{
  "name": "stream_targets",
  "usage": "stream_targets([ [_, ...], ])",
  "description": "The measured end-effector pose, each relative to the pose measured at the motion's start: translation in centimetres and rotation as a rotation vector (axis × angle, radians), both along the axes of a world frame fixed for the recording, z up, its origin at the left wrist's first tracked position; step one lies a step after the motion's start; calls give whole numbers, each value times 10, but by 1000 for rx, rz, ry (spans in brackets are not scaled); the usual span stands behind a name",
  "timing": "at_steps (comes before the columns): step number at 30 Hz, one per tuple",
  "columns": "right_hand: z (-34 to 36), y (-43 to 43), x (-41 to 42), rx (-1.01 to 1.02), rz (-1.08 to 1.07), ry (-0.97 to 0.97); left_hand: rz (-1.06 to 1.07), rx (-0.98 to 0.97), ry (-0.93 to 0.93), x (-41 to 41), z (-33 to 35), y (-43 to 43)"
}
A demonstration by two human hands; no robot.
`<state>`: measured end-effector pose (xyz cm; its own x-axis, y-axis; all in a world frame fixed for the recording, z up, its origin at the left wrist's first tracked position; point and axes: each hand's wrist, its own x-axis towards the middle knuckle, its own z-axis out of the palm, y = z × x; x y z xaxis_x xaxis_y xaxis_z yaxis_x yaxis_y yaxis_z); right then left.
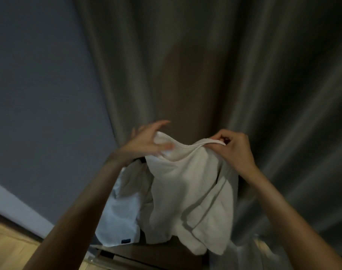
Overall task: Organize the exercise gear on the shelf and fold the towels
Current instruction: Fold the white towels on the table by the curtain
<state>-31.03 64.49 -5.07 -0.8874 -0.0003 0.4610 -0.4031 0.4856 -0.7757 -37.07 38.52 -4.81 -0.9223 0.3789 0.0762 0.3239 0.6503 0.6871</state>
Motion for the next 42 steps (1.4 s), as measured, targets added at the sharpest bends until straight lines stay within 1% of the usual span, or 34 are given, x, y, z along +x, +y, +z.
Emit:
stream_targets([
  [1, 2, -2, 1, 7, 6, -6, -53, -176, 64, 3, -4, 11],
  [2, 2, -3, 1, 3, 8, -12, -118, -249, 129, 8, -10, 23],
  [4, 3, -1, 1, 5, 13, -22, -231, -192, 203, 13, -21, 45],
  [9, 0, 20, -3, 135, 28, -70, -268, -15, 269, 5, -29, 56],
  [10, -3, 24, -3, 133, 29, -75, -258, 28, 278, 4, -27, 53],
  [14, -19, 34, 3, 7, 33, -73, -200, 164, 242, -2, -20, 47],
  [15, -24, 34, 5, 22, 48, -52, -197, 179, 232, -3, -18, 47],
  [17, -33, 32, 8, 122, 78, 8, -182, 205, 221, -5, -15, 48],
  [20, -40, 31, 11, 206, 95, 11, -167, 212, 206, -6, -11, 48],
  [23, -44, 32, 16, 192, 6, 8, -166, 214, 193, -4, -9, 50],
  [27, -50, 31, 22, 251, -112, 53, -159, 195, 187, -1, -7, 53],
  [34, -63, 18, 23, 311, -115, 24, -160, 173, 196, 1, -6, 56],
  [36, -65, 15, 24, 283, -138, 3, -159, 148, 218, 1, -7, 53],
  [38, -62, 17, 25, 253, -166, -11, -184, 82, 274, 0, -7, 49],
  [40, -56, 21, 24, 256, -178, -2, -228, 32, 314, 0, -8, 45],
  [42, -48, 21, 22, 289, -181, -3, -263, 11, 308, 0, -8, 41],
])
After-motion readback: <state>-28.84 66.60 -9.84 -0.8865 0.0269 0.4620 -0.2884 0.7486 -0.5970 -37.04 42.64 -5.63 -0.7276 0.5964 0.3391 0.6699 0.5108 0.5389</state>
